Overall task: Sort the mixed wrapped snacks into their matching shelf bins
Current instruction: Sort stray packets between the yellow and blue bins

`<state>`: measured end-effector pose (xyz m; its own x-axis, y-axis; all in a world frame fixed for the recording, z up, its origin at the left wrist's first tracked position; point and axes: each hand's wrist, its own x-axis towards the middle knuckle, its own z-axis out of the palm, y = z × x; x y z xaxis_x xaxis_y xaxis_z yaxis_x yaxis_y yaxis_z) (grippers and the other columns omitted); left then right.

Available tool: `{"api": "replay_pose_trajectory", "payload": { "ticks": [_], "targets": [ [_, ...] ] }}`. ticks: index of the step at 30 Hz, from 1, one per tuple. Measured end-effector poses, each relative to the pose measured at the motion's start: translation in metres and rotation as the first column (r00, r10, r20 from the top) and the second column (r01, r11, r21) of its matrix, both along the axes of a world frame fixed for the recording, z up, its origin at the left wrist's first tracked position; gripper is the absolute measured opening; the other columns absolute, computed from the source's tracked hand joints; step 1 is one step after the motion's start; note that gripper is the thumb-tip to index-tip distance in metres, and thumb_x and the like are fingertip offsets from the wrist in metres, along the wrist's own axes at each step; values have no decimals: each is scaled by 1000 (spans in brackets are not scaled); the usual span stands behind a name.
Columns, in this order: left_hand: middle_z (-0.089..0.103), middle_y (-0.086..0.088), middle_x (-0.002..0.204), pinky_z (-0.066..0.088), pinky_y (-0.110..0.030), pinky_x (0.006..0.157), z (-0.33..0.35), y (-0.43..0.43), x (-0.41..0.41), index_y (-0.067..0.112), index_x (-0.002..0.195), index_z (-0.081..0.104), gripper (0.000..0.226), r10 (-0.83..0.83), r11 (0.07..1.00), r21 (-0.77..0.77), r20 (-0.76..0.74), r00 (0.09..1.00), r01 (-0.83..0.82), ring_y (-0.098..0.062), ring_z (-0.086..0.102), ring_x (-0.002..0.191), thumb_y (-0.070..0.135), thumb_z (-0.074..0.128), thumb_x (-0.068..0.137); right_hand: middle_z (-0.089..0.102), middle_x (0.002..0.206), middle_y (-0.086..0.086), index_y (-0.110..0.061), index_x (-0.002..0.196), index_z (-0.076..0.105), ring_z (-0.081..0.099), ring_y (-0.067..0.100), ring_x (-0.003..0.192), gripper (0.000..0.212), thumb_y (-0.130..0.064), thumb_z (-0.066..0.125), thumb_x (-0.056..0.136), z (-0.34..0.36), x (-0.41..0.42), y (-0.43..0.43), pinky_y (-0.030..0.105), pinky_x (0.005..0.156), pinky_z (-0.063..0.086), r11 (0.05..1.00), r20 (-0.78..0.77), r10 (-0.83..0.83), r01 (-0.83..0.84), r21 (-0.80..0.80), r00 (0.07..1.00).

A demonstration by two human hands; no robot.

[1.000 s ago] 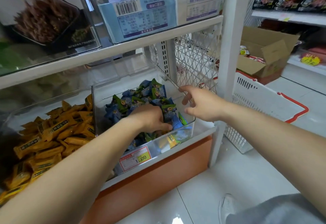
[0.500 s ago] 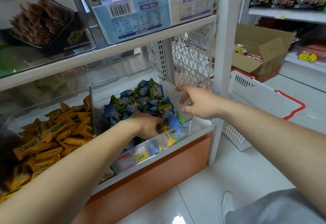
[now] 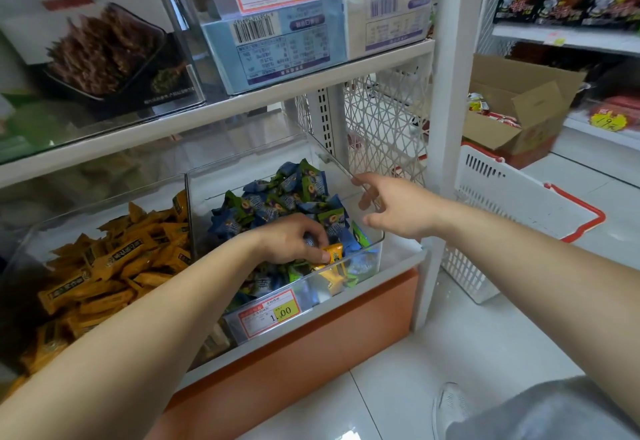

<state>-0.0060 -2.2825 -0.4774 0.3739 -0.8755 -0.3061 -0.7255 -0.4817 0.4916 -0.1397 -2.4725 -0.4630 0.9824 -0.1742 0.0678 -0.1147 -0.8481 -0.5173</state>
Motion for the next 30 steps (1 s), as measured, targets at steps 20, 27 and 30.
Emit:
{"api": "replay_pose_trajectory", "payload": {
  "ticks": [20,27,30],
  "targets": [
    [71,18,81,44,-8,69,47,34,-7,29,85,74,2,310,685,-575,-327,893,-448,4,64,77,31,76,85,69,101,11,-15,123,54,69,25,84,32,-24,64,94,33,7,62,41,72,60,863,120,41,-96,496,992],
    [63,17,93,43,-20,67,54,51,11,31,97,69,14,163,986,-65,277,947,-151,-3,59,87,31,75,84,63,83,-4,-28,118,51,63,16,79,29,-30,56,89,40,9,32,32,63,44,932,265,-225,128,338,937],
    [63,13,99,50,-28,77,49,40,8,28,102,70,16,131,991,-36,401,907,-127,-9,60,92,37,69,88,57,79,-11,-21,128,51,56,5,75,41,-31,52,88,37,8,31,24,57,34,967,301,-223,172,187,927]
  ]
}}
